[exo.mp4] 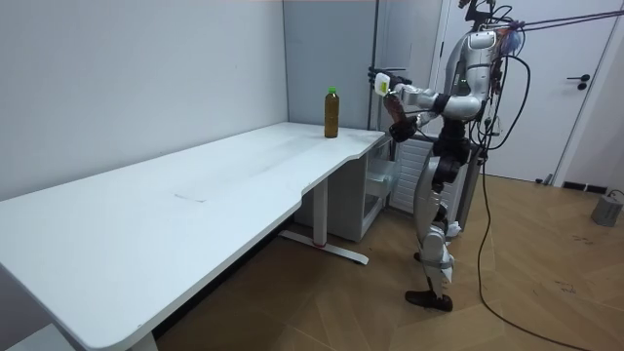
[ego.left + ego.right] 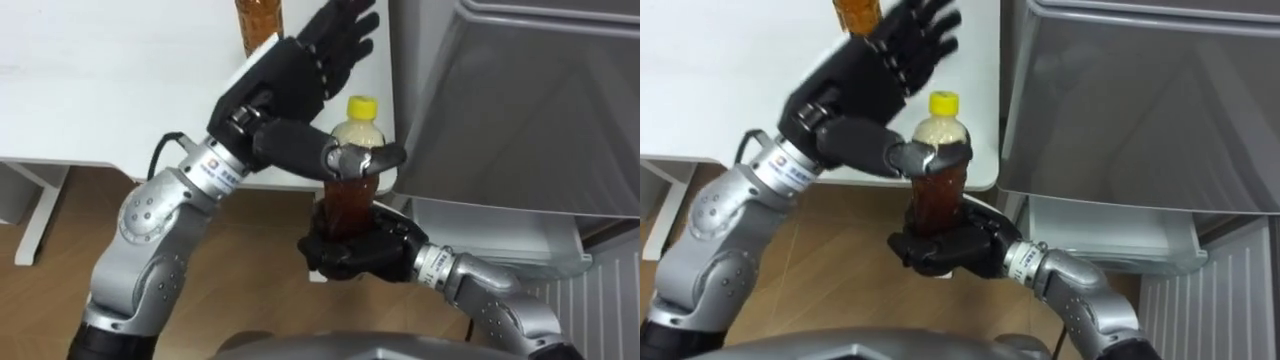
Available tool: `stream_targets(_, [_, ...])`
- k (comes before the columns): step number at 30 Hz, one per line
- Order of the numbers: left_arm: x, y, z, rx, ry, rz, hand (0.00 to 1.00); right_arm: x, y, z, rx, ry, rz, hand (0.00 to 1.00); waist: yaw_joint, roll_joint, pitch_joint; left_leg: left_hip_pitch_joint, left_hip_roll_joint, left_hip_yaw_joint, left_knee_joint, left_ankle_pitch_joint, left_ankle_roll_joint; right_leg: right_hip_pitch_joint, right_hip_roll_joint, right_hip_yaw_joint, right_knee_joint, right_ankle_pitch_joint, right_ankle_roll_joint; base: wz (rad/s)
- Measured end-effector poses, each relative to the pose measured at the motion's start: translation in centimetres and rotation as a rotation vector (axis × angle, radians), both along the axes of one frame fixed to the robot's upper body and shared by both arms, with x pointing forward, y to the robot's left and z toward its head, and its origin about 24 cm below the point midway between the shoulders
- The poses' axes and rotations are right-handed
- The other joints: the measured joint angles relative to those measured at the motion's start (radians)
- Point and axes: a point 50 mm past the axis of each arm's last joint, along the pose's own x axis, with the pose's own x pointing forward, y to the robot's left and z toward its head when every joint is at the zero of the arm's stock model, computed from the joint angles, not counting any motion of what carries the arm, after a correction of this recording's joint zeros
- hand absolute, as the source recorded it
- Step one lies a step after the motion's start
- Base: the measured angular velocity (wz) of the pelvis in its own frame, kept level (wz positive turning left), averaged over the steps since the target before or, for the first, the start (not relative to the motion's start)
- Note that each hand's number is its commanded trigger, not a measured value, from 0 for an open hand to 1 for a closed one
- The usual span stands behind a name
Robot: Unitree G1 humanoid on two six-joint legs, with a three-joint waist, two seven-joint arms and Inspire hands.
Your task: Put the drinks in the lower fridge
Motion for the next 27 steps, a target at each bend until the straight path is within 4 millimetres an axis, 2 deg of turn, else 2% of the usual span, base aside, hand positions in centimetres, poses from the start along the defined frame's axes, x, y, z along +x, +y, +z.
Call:
stream_targets(5, [-0.1,0.6,1.3,-0.006,-0.064,0.03,0.0,-0.8,-0.7,-0.4,-0.008,0.026,-0.03,1.0,0.006,0.005,-0.0026,0.004,-0.001,-0.004,-0.003,0.0,0.0,0.003,0.001,0.0,0.0,0.0,0.0,-0.01])
stream_targets(8, [0.1,1.6,2.0,-0.01,-0.096,0.099,0.0,-0.9,-0.9,-0.5,-0.01,0.03,-0.04,1.0,0.01,0.01,-0.003,0.013,-0.001,-0.004,-0.008,0.0,0.0,0.005,0.001,0.0,0.001,0.0,0.0,-0.06])
stream_targets(12, [-0.3,2.9,4.1,-0.033,-0.197,0.205,0.0,-1.2,-1.3,-0.6,-0.022,0.037,-0.055,1.0,0.03,0.017,-0.0065,0.029,-0.002,-0.003,-0.015,0.0,0.0,0.008,0.002,0.001,0.001,0.0,0.0,-0.08])
stream_targets(14, [-0.3,3.6,5.3,-0.031,-0.262,0.249,0.0,-1.6,-1.8,-0.9,-0.044,0.044,-0.066,1.0,0.045,0.02,-0.0058,0.041,-0.002,-0.006,-0.015,0.0,0.0,0.018,0.002,0.0,0.001,0.0,0.0,0.0])
stream_targets(16, [-0.2,5.1,6.6,-0.06,-0.33,0.361,0.0,-2.2,-2.4,-1.1,-0.065,0.06,-0.076,1.0,0.062,0.022,-0.0048,0.053,-0.003,-0.007,-0.02,0.0,0.0,0.03,0.002,-0.001,-0.003,0.0,0.0,0.0])
stream_targets(20, [-0.7,7.8,7.7,-0.08,-0.394,0.56,0.0,-2.7,-3.5,-1.3,-0.1,0.062,-0.132,1.0,0.092,0.022,-0.0052,0.061,-0.005,-0.015,-0.028,0.0,0.0,0.046,0.005,-0.002,-0.018,-0.001,0.001,0.0])
stream_targets(23, [-1.3,10.2,8.5,-0.059,-0.45,0.778,0.0,-2.4,-4.5,-1.1,-0.153,0.035,-0.154,1.0,0.118,0.028,-0.0088,0.063,-0.004,-0.022,-0.032,0.0,-0.001,0.047,0.007,-0.002,-0.017,0.0,0.001,0.0])
stream_targets(25, [-2.1,12.0,9.0,-0.038,-0.503,0.966,0.0,-2.5,-5.0,-0.7,-0.179,0.009,-0.167,1.0,0.153,0.034,-0.0129,0.07,-0.004,-0.022,-0.042,0.001,-0.002,0.046,0.007,-0.005,-0.017,0.0,0.001,-0.06])
stream_targets(27, [-2.9,13.3,9.2,-0.023,-0.533,1.109,0.0,-2.7,-5.2,-0.7,-0.18,0.003,-0.184,1.0,0.163,0.034,-0.014,0.077,-0.004,-0.026,-0.041,0.001,-0.002,0.048,0.009,-0.01,-0.02,0.0,0.001,0.0])
